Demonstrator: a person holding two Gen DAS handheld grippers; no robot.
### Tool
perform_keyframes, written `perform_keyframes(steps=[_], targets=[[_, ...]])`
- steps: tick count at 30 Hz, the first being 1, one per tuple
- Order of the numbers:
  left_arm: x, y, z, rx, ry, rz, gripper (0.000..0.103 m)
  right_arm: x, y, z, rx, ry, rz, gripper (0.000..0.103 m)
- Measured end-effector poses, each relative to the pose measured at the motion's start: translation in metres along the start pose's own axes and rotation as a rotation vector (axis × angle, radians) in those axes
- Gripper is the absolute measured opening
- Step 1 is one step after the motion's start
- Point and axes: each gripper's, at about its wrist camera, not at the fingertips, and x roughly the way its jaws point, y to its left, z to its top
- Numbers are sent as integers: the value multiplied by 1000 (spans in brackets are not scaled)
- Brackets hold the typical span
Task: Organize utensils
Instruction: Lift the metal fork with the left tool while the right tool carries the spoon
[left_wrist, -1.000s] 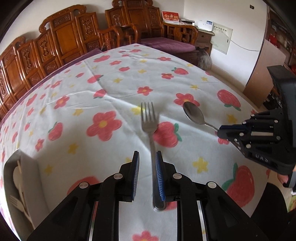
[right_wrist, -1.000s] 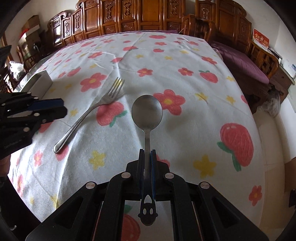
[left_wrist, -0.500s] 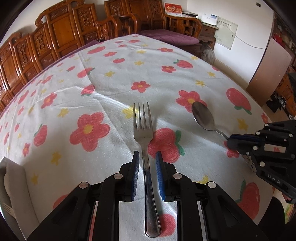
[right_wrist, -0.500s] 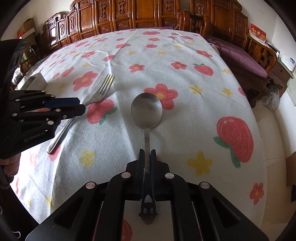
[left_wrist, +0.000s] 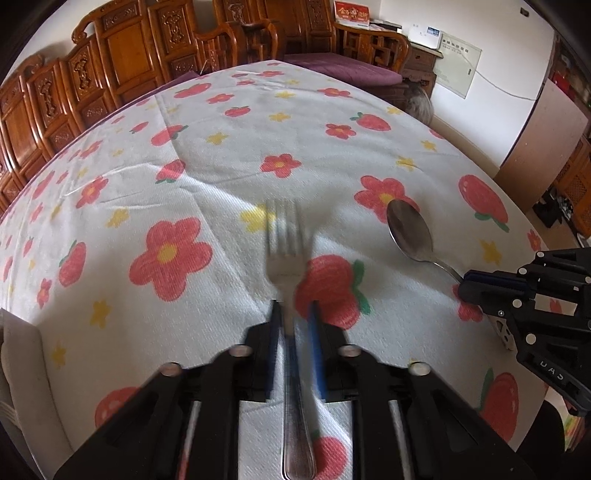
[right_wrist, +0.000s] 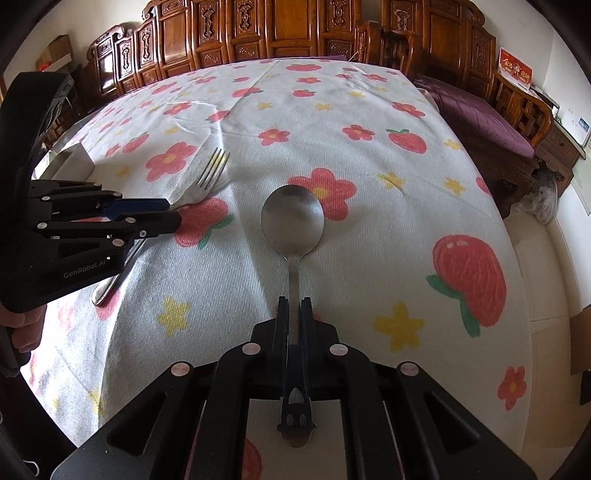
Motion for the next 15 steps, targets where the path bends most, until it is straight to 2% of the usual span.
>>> perform_keyframes(steps=[4,15], targets=[[-3,3,-2,-8,5,-7,6,0,0,0,1,-1,1,8],[-40,7,0,-32,-52,10,6,-5,-1,3,30,-10,21,8]])
